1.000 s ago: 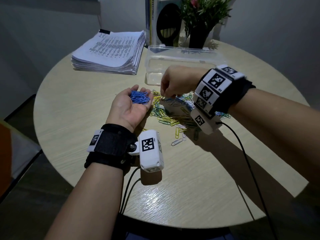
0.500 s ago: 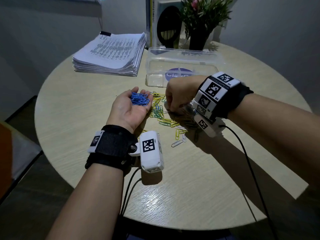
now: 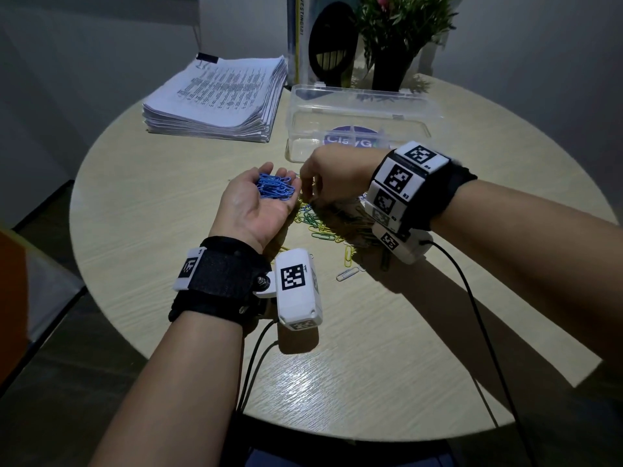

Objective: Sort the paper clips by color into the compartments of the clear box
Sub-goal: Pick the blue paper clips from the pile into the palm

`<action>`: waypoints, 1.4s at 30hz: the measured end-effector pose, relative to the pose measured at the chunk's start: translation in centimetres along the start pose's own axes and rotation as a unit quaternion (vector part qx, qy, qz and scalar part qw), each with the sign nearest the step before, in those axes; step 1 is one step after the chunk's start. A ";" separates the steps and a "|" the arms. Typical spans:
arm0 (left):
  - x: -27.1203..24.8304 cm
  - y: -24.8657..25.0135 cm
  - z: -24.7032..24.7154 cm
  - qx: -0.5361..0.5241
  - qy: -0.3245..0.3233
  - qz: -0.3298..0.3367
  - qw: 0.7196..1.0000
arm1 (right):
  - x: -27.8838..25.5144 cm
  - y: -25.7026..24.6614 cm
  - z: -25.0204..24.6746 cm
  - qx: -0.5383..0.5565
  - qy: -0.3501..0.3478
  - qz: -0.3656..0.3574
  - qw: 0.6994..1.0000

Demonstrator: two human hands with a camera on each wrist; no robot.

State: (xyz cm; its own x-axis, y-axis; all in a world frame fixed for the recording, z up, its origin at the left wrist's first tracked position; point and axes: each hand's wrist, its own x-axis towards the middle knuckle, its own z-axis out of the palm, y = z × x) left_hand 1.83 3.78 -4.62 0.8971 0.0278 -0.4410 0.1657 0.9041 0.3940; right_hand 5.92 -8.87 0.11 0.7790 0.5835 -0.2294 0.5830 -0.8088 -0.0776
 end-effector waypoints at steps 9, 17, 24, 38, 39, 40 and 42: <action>-0.2 -0.2 0.1 0.017 -0.014 -0.007 1.000 | -0.5 0.4 0.3 0.002 0.003 0.016 1.000; -0.2 -0.6 0.2 0.031 -0.013 -0.008 0.999 | -1.8 1.0 -0.2 0.064 0.040 0.027 0.997; -0.5 -1.0 0.3 0.042 -0.023 -0.018 0.999 | -4.2 2.1 -0.5 0.151 -0.029 0.037 0.987; -0.4 -0.9 0.4 0.046 -0.020 -0.025 0.998 | -3.0 5.3 -0.2 0.110 0.037 0.124 0.986; -0.4 -0.9 0.4 0.045 -0.019 -0.026 0.998 | -2.7 5.3 0.0 0.107 0.046 0.121 0.986; -0.4 -0.9 0.4 0.045 -0.019 -0.028 0.998 | -2.4 5.2 0.1 0.104 0.058 0.114 0.986; -0.4 -0.9 0.4 0.044 -0.018 -0.028 0.998 | -1.9 5.0 0.3 0.103 0.078 0.099 0.987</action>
State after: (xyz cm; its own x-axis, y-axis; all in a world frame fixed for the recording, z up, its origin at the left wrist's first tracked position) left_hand 1.49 2.75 -4.47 0.8991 -0.0379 -0.4362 0.2497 0.8626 0.4399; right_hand 7.28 -13.99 -0.16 0.9081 0.4041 -0.1094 0.3692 -0.8962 -0.2458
